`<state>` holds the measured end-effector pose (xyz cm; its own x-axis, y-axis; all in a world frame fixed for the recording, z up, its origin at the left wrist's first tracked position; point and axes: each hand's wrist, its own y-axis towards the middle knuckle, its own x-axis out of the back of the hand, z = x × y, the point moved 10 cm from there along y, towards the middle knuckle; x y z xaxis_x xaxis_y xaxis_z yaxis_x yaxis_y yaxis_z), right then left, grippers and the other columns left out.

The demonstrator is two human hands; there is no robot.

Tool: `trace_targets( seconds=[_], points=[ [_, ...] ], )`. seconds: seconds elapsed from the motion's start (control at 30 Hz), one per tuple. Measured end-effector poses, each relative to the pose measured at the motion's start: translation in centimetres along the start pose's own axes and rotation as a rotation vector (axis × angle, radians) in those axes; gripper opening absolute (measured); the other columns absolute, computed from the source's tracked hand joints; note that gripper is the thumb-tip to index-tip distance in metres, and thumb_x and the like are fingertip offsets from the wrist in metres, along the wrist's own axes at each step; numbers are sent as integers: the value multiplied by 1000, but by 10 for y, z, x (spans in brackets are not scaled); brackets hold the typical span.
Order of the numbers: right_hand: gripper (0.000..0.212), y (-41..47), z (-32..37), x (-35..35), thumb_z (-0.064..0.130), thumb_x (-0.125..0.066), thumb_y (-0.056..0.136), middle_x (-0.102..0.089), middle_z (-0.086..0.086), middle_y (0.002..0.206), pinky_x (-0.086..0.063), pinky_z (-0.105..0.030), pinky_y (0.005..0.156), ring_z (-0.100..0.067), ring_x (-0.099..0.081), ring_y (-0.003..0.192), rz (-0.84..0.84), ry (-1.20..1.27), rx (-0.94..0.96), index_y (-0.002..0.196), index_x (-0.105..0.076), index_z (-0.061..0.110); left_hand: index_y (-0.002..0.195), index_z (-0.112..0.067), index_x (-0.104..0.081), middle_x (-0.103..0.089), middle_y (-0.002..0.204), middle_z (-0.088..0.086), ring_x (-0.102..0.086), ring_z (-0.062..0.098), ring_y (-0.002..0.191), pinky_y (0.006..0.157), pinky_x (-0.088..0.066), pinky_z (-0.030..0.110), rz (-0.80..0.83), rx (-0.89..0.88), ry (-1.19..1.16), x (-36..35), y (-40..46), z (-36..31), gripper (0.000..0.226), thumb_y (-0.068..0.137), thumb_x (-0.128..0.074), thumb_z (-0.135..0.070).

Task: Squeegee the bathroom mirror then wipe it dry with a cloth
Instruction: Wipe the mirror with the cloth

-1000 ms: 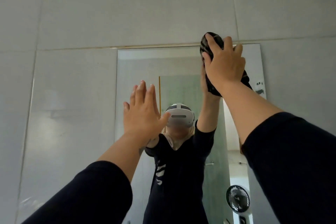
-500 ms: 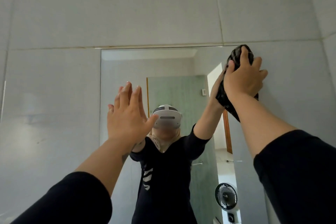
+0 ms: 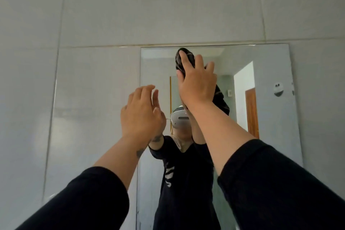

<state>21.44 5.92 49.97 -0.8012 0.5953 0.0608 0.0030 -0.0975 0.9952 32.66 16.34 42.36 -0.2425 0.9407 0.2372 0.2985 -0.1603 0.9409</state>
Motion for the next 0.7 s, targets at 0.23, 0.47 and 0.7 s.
trace_targets(
  seconds=[0.23, 0.47, 0.7],
  points=[
    [48, -34, 83, -26, 39, -44, 96, -48, -3, 131, -41, -40, 83, -30, -44, 107, 106, 79, 255, 142, -35, 34, 141, -21, -31, -40, 144, -2, -36, 19, 133, 100, -42, 40, -5, 65, 67, 8, -12, 41, 57, 91, -57, -29],
    [44, -65, 61, -17, 40, -56, 89, -59, -4, 115, -43, -39, 68, -29, -53, 91, 87, 43, 371, 131, -51, 31, 139, -18, -35, -35, 146, -2, -34, 19, 133, 97, -41, 39, 20, 45, 37, 0, -30, 22, 55, 88, -55, -21],
    [49, -55, -44, 7, 41, -47, 93, -55, -9, 116, -42, -38, 66, -33, -48, 91, 87, -82, 207, 141, -39, 33, 139, -27, -30, -17, 155, -2, -18, 21, 142, 109, -33, 47, 190, -45, 162, -35, -42, -9, 65, 85, -62, -41]
  ],
)
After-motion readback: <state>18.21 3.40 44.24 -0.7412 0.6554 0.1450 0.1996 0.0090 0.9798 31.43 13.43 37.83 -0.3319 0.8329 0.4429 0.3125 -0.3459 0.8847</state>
